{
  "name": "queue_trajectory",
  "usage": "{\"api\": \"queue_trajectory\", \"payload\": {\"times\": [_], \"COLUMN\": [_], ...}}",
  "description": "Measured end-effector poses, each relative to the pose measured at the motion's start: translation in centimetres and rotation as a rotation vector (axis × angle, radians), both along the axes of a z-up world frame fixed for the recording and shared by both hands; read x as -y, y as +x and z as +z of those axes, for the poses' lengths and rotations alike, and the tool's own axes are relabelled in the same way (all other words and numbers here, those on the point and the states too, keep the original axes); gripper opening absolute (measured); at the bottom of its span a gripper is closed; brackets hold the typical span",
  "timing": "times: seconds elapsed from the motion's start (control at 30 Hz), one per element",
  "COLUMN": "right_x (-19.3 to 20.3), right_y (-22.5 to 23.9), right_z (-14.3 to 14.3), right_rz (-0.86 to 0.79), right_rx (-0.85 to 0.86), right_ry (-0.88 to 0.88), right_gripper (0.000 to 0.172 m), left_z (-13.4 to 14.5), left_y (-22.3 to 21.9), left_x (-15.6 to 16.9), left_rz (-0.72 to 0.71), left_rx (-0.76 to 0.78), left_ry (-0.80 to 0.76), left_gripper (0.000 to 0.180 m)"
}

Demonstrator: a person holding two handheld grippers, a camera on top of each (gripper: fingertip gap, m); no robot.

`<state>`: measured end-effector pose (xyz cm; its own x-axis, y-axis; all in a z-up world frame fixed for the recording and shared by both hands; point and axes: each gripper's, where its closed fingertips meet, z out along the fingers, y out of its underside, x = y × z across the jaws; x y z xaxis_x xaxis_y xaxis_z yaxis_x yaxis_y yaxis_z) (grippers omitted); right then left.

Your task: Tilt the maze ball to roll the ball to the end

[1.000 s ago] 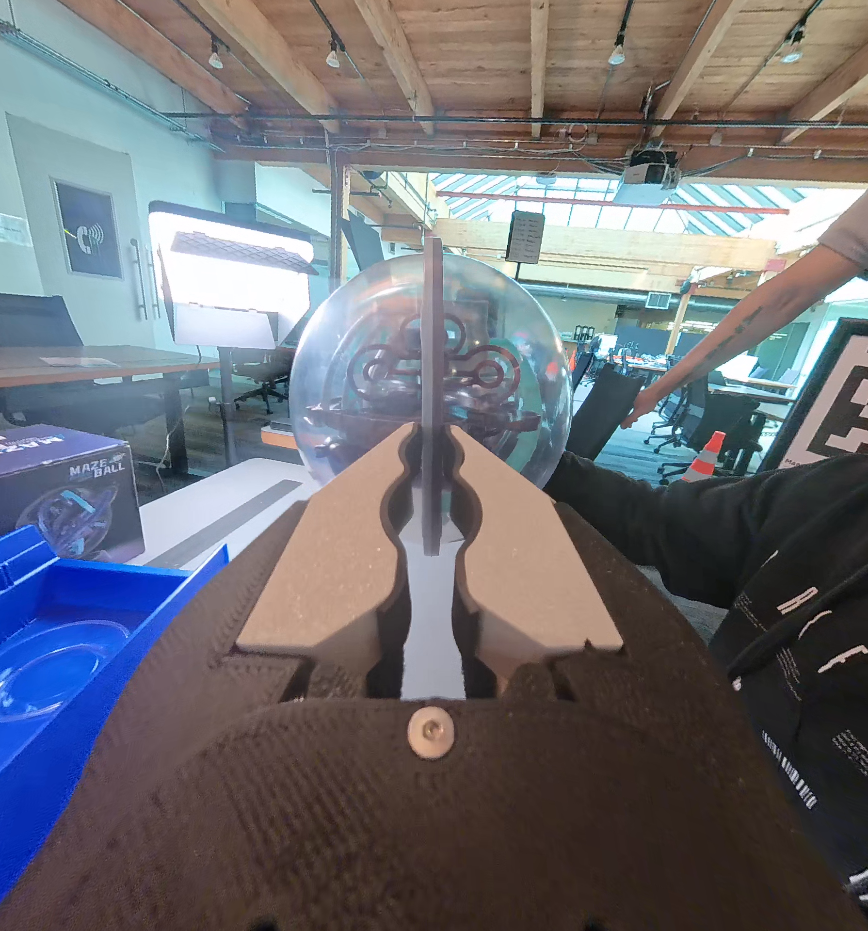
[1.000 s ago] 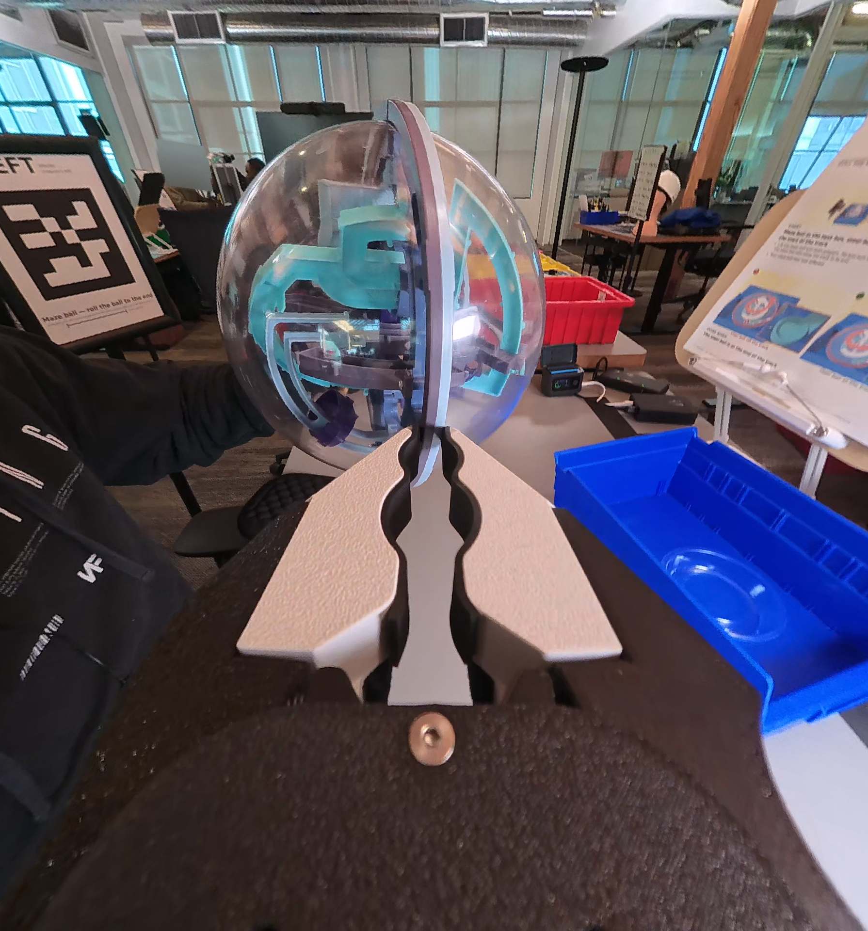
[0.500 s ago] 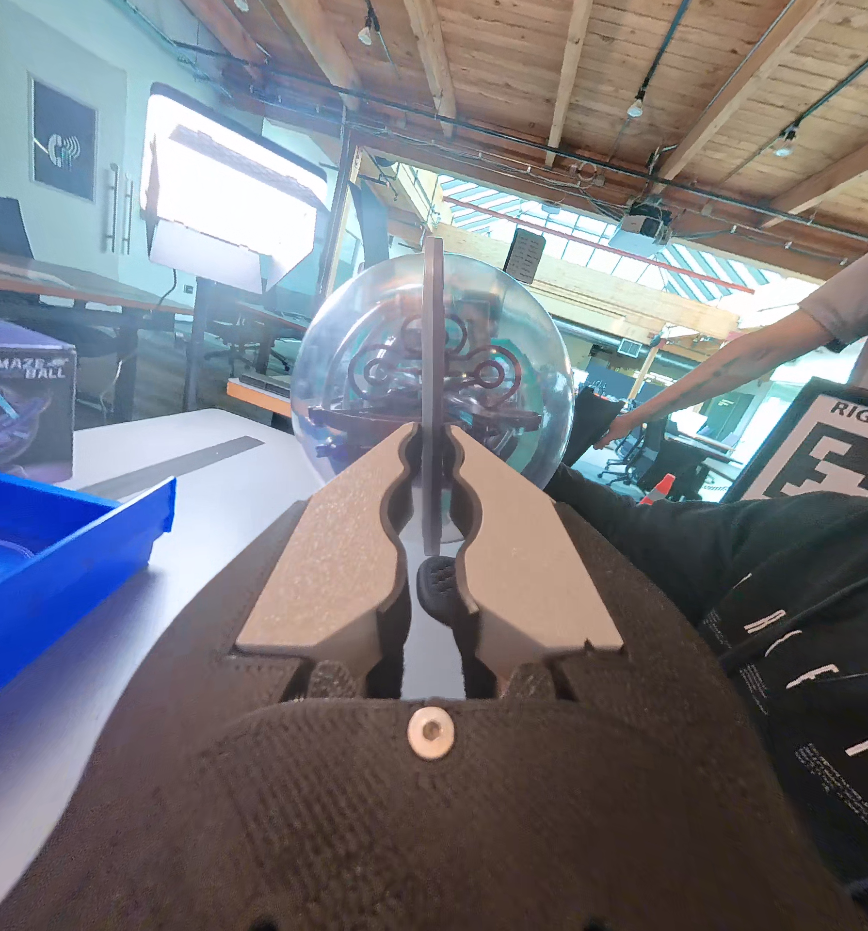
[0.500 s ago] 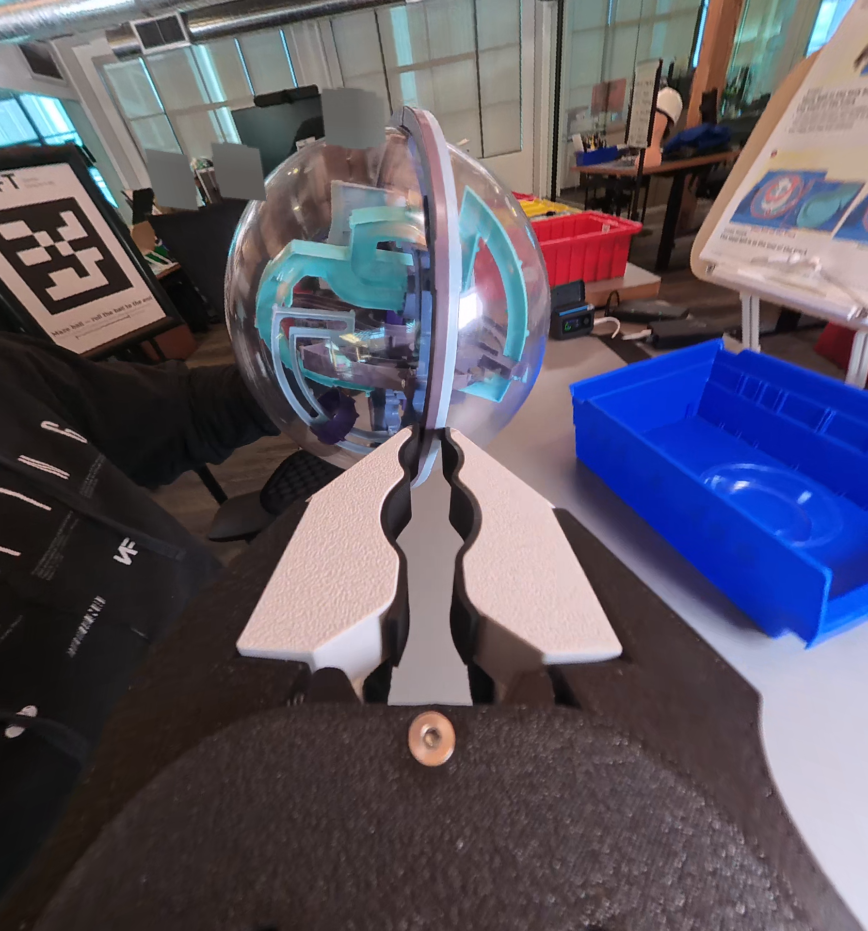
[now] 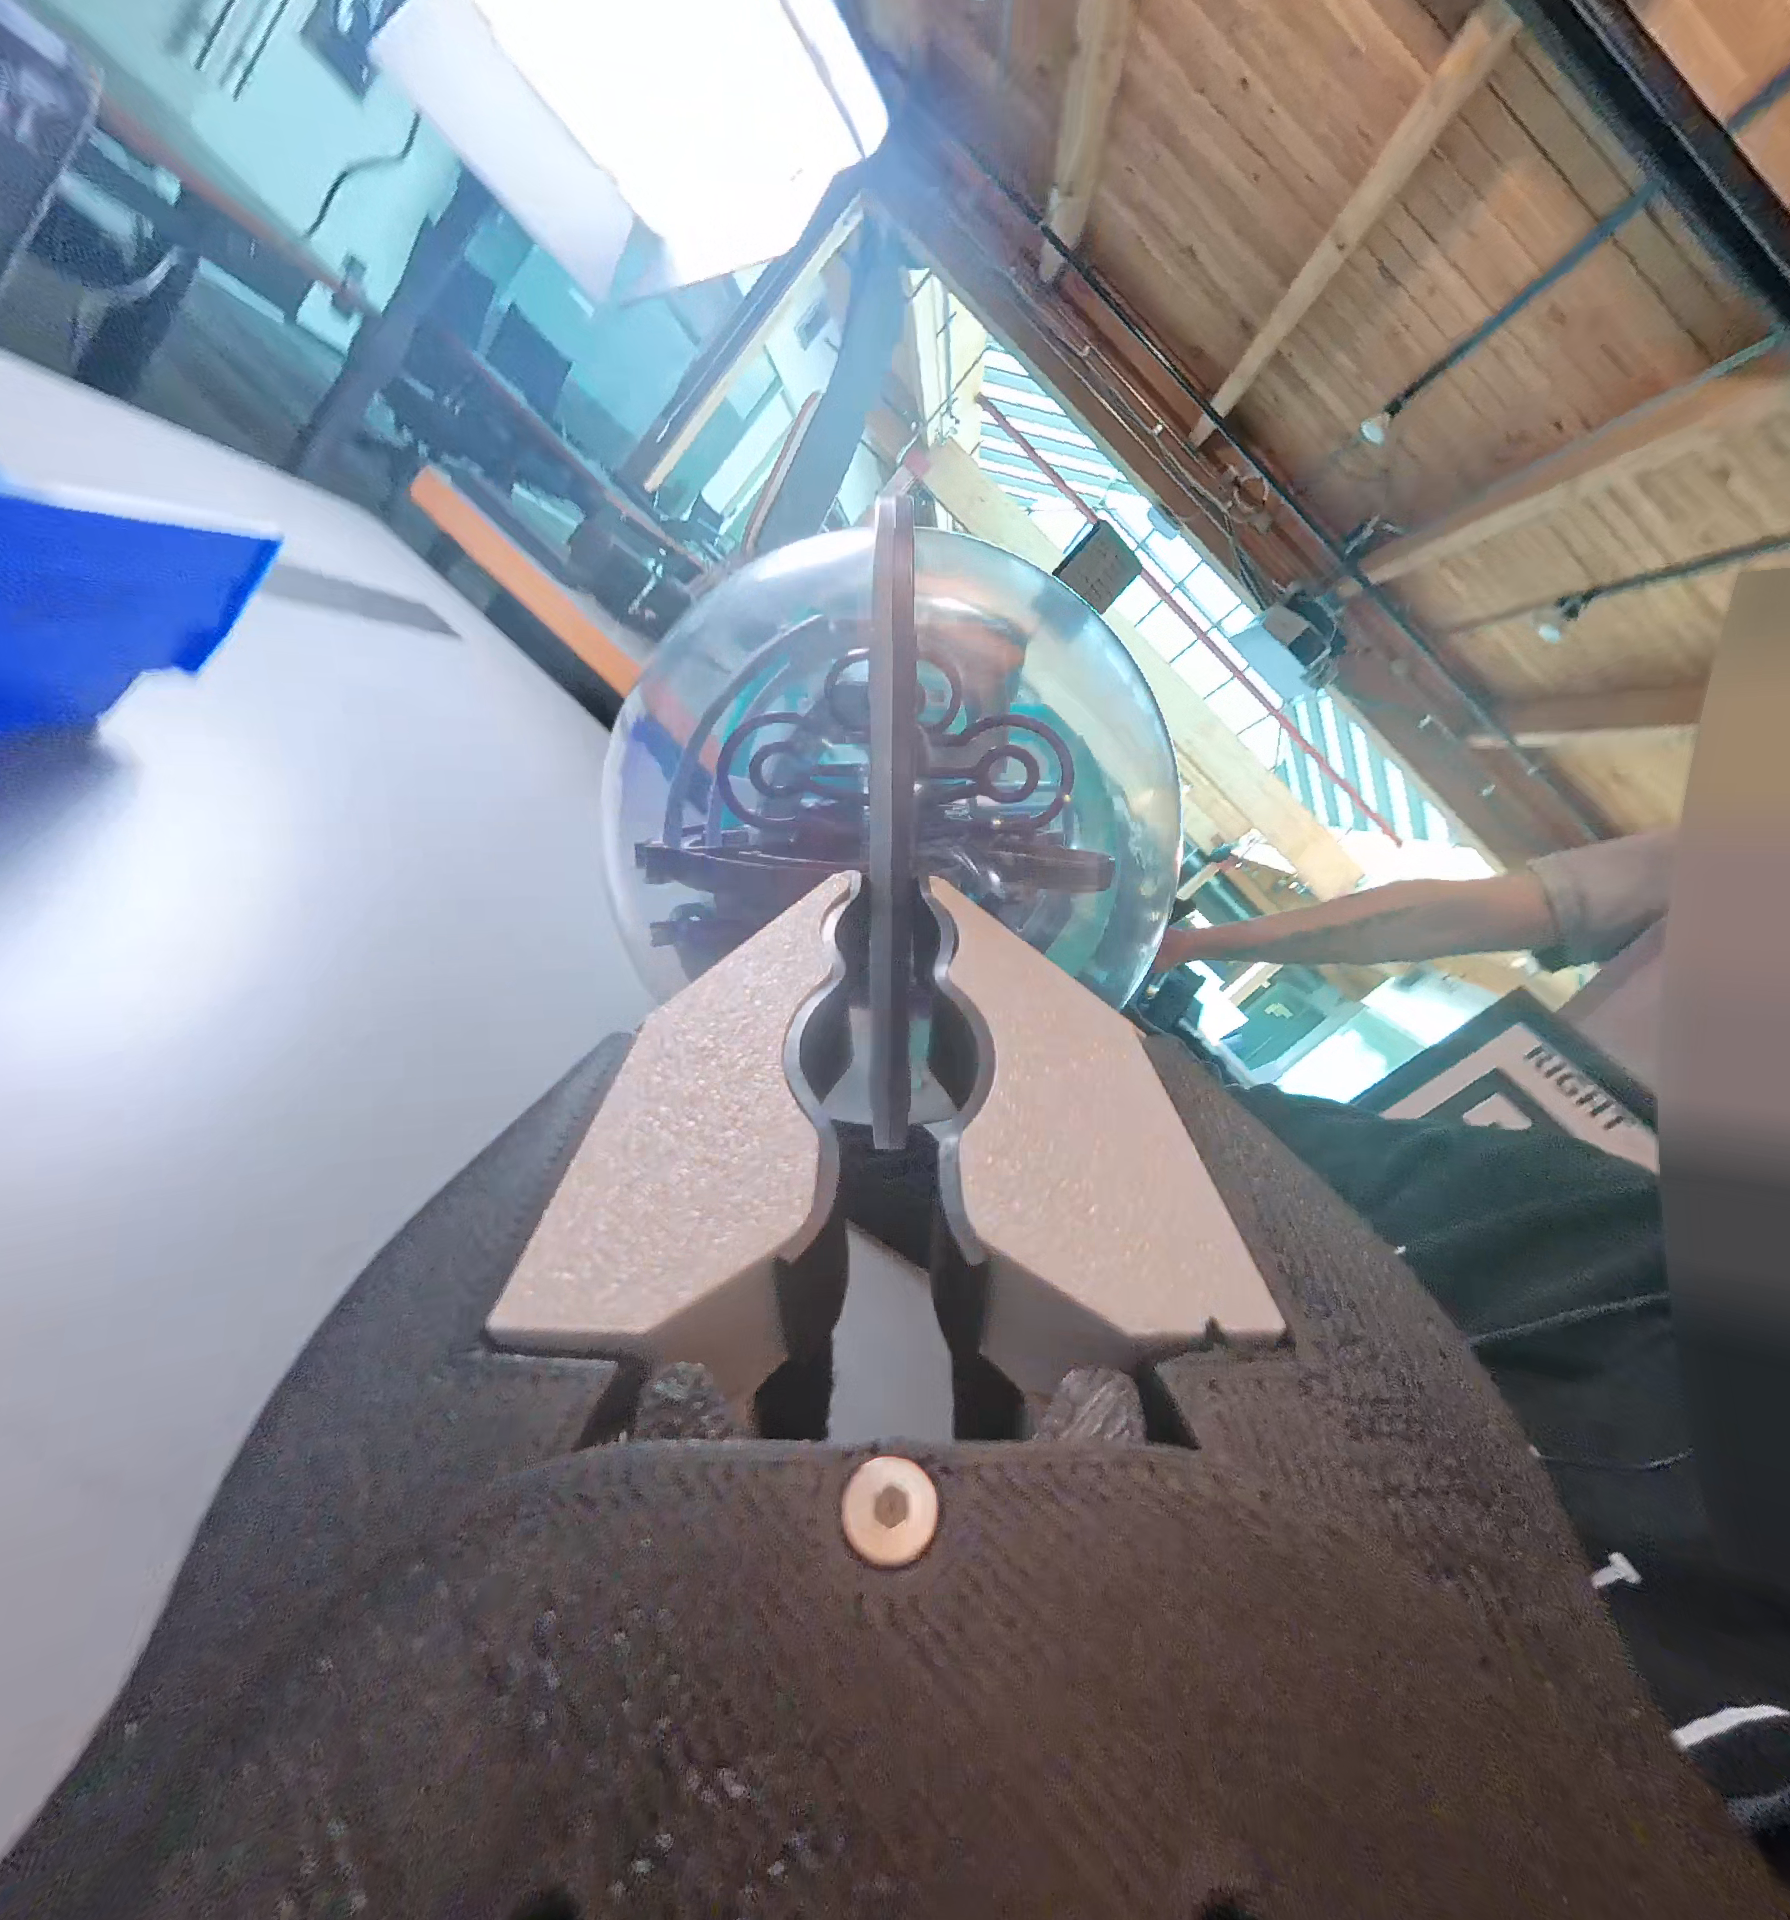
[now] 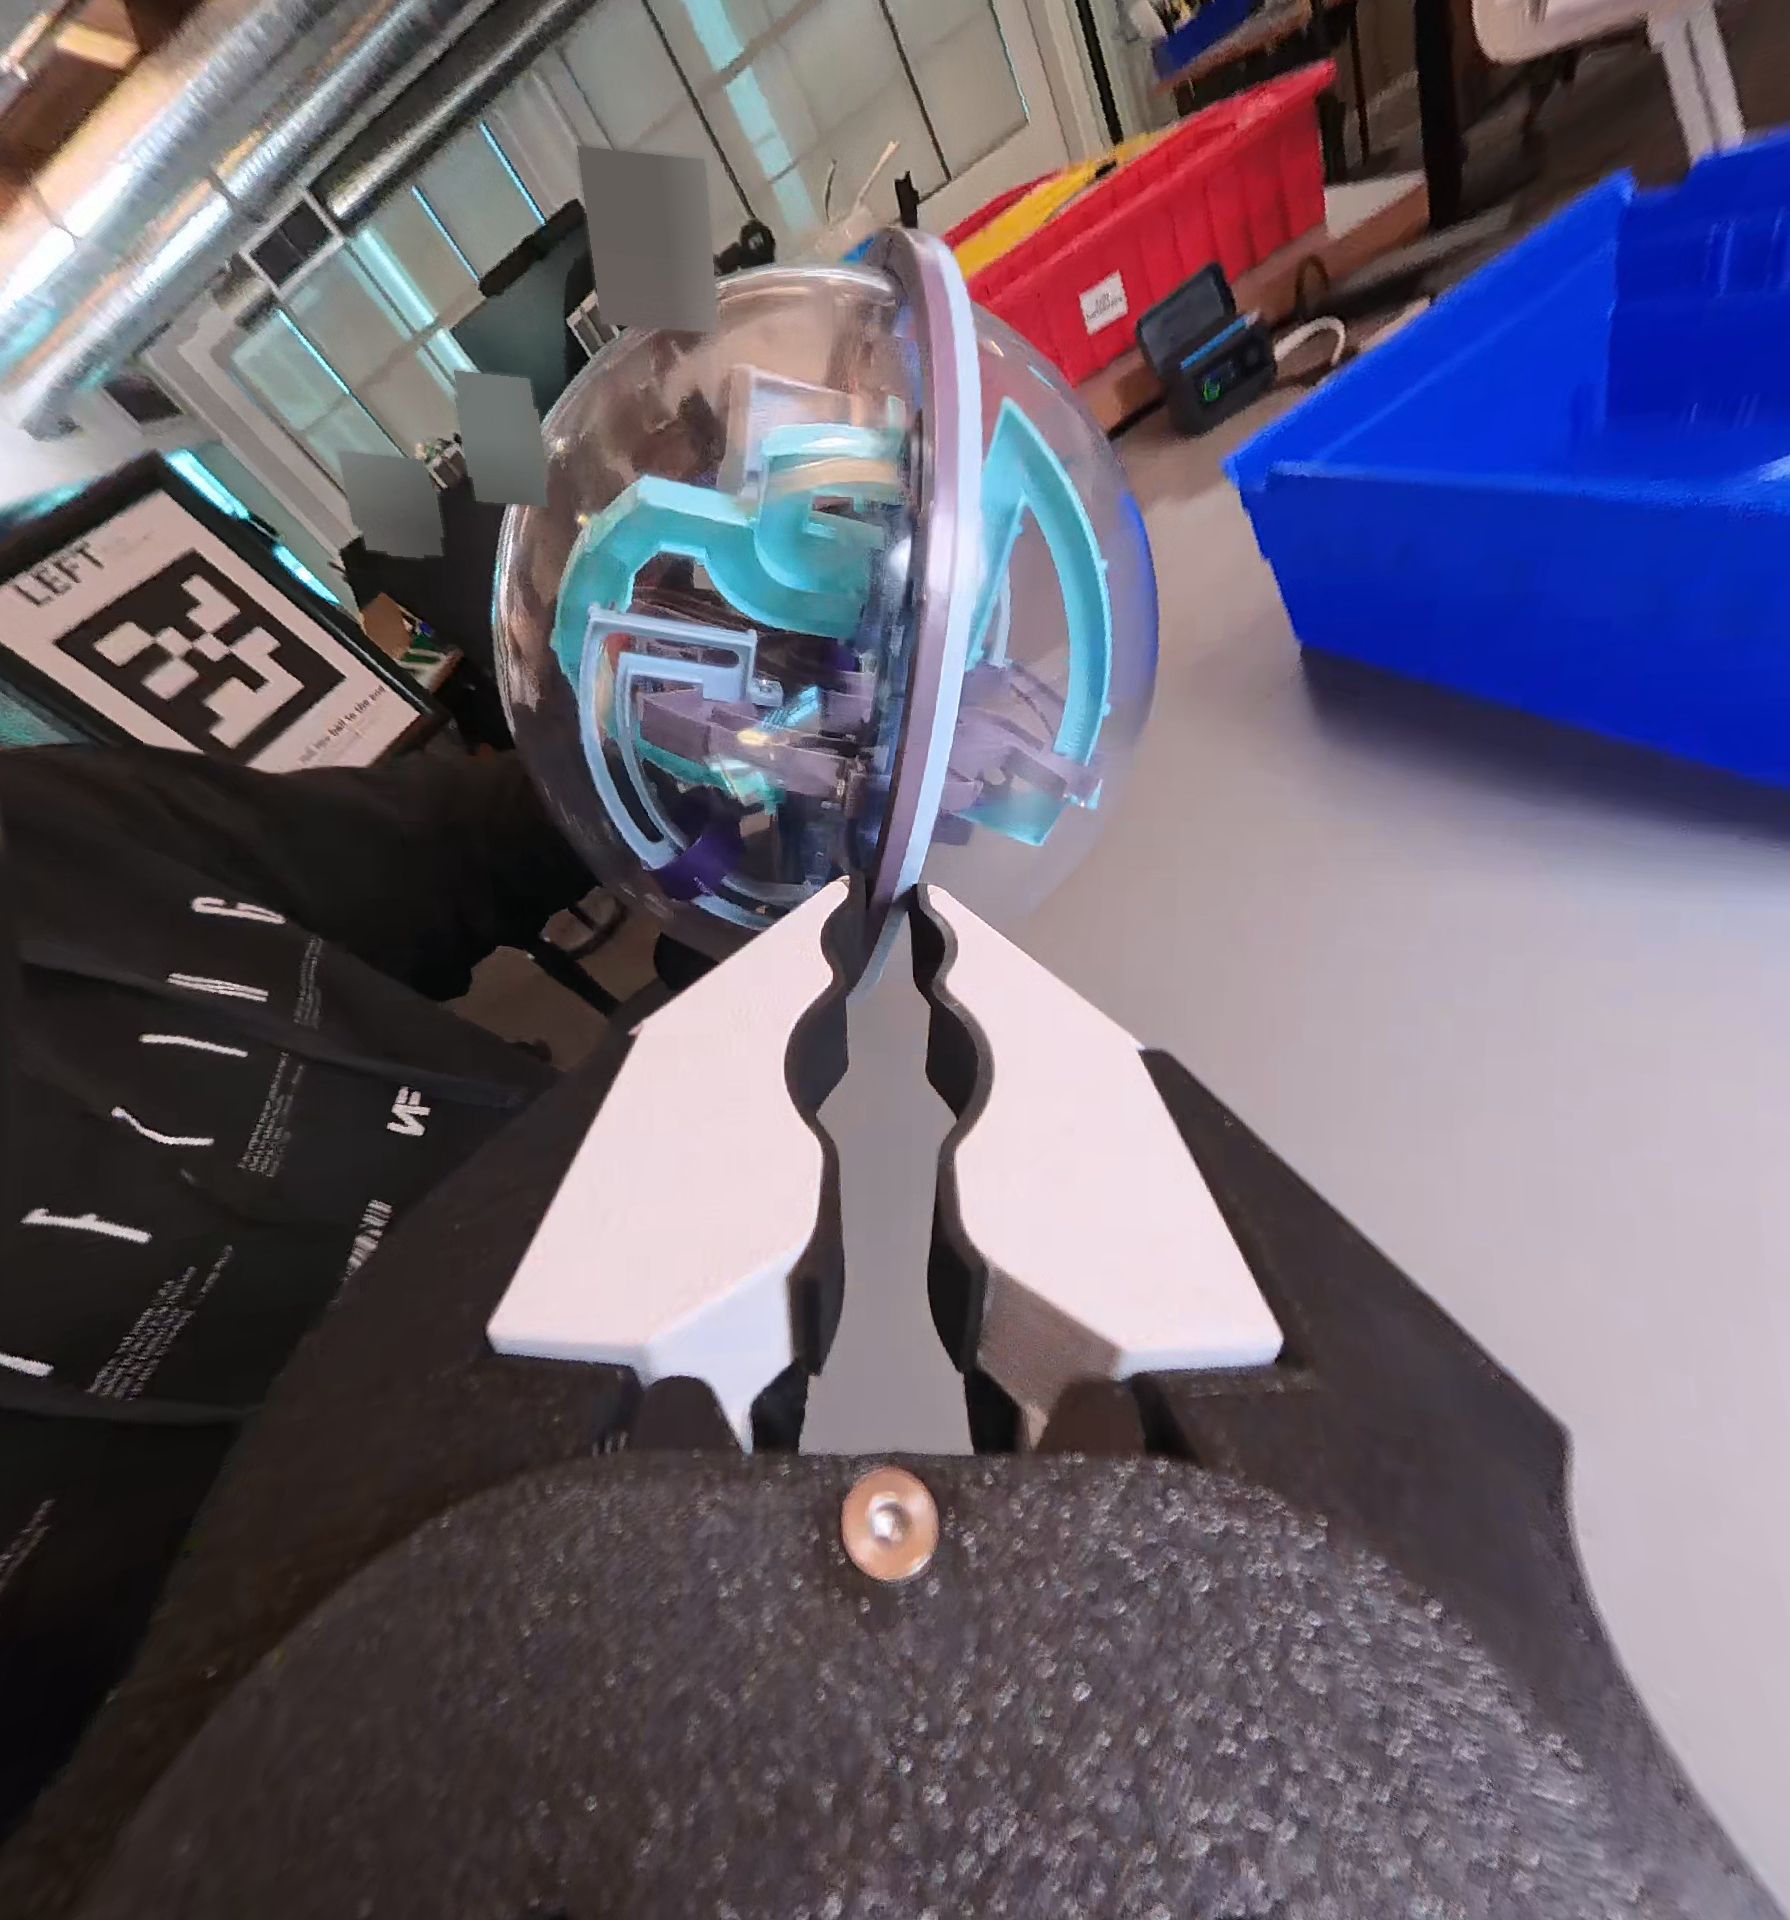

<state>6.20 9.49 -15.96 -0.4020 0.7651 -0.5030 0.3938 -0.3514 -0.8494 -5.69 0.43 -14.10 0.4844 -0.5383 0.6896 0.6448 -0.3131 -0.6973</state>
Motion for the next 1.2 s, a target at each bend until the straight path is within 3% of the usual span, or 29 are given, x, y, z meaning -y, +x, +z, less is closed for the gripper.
{"api": "queue_trajectory", "payload": {"times": [0.23, 0.57, 0.67, 1.2], "right_x": [0.7, 2.3, 2.5, 1.6], "right_y": [1.8, 3.8, 4.1, 3.8], "right_z": [-4.5, -8.5, -8.9, -9.1], "right_rz": [-0.019, -0.039, -0.044, -0.070], "right_rx": [0.182, 0.434, 0.469, 0.379], "right_ry": [-0.246, -0.537, -0.606, -0.578], "right_gripper": [0.005, 0.006, 0.005, 0.006], "left_z": [-5.1, -10.5, -10.8, -10.6], "left_y": [1.3, 3.1, 3.5, 3.3], "left_x": [-0.1, 0.9, 1.3, 0.6], "left_rz": [-0.054, -0.114, -0.137, -0.128], "left_rx": [0.208, 0.438, 0.467, 0.440], "left_ry": [-0.239, -0.551, -0.588, -0.526], "left_gripper": [0.006, 0.006, 0.005, 0.005]}}
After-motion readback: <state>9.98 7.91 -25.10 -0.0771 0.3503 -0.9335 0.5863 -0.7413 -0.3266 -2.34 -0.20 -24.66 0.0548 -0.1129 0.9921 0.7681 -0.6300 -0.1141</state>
